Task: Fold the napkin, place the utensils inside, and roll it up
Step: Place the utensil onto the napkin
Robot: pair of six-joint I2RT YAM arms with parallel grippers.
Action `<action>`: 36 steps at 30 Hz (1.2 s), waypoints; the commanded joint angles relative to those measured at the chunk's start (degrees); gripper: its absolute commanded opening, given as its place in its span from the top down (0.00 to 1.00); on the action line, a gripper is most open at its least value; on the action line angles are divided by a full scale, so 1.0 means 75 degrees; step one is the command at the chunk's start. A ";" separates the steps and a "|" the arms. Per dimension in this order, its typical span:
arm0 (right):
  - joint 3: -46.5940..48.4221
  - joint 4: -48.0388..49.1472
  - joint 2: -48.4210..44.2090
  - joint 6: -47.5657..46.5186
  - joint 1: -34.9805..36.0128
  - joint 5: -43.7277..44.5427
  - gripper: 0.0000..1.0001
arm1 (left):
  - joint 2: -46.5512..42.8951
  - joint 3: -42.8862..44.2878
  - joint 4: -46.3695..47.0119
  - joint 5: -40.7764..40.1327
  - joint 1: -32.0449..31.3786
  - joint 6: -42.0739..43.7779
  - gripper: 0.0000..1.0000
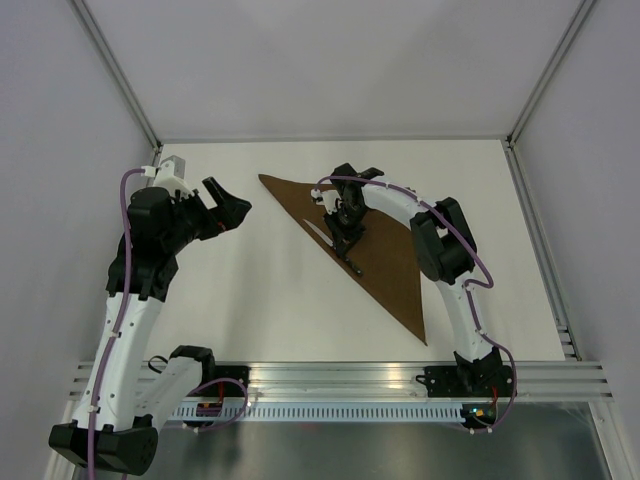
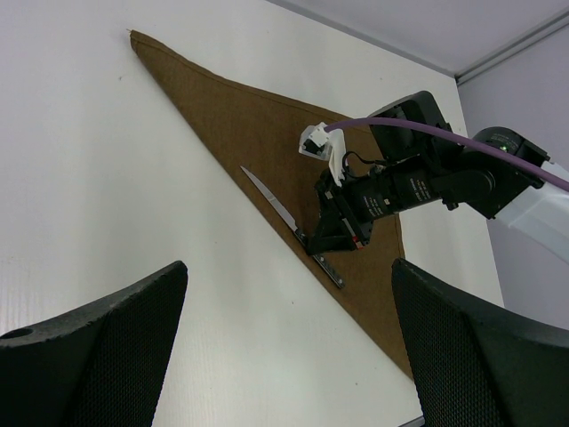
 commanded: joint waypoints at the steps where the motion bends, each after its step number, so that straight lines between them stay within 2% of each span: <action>1: -0.0132 -0.0020 -0.0066 0.0249 0.0056 0.0361 1.00 | -0.0007 -0.0052 0.0123 0.0002 0.0017 0.0025 0.00; 10: -0.0378 0.0085 -0.0078 0.0261 0.0056 0.0302 1.00 | -0.0007 -0.0146 0.0216 -0.0021 0.0017 0.0083 0.00; 12: -0.0366 0.0074 -0.0136 0.0249 0.0056 0.0302 0.94 | 0.0016 -0.0170 0.0275 -0.0033 0.0017 0.0072 0.00; 16: -0.0296 0.0062 -0.0242 0.0249 0.0068 0.0314 0.75 | 0.0110 -0.0135 0.0369 -0.0033 0.0017 0.0060 0.00; 20: -0.0190 -0.0066 -0.0324 0.0226 0.0068 0.0302 0.62 | 0.0192 -0.0111 0.0462 0.0037 0.0017 0.0095 0.00; 24: -0.0015 -0.0137 -0.0546 0.0202 0.0056 0.0267 0.54 | 0.0227 -0.0123 0.0638 0.0166 0.0017 0.0177 0.00; 29: 0.0594 -0.0301 -0.1131 0.0179 -0.0025 0.0022 0.47 | 0.0250 -0.0380 0.1574 0.0985 -0.0006 0.0236 0.00; 32: 0.0888 -0.0255 -0.1622 0.0238 -0.0364 -0.0376 0.45 | 0.0356 -0.0603 0.2301 0.1034 -0.0438 0.0258 0.02; 35: 0.0725 0.0002 -0.2254 0.0319 -0.1090 -0.0869 0.45 | 0.0636 -0.0674 0.2665 -0.0076 -0.1760 0.0737 0.02; 36: 0.0619 0.0108 -0.2420 0.0343 -0.1533 -0.0951 0.45 | 0.0718 -0.0697 0.2782 -0.0370 -0.2483 0.0855 0.03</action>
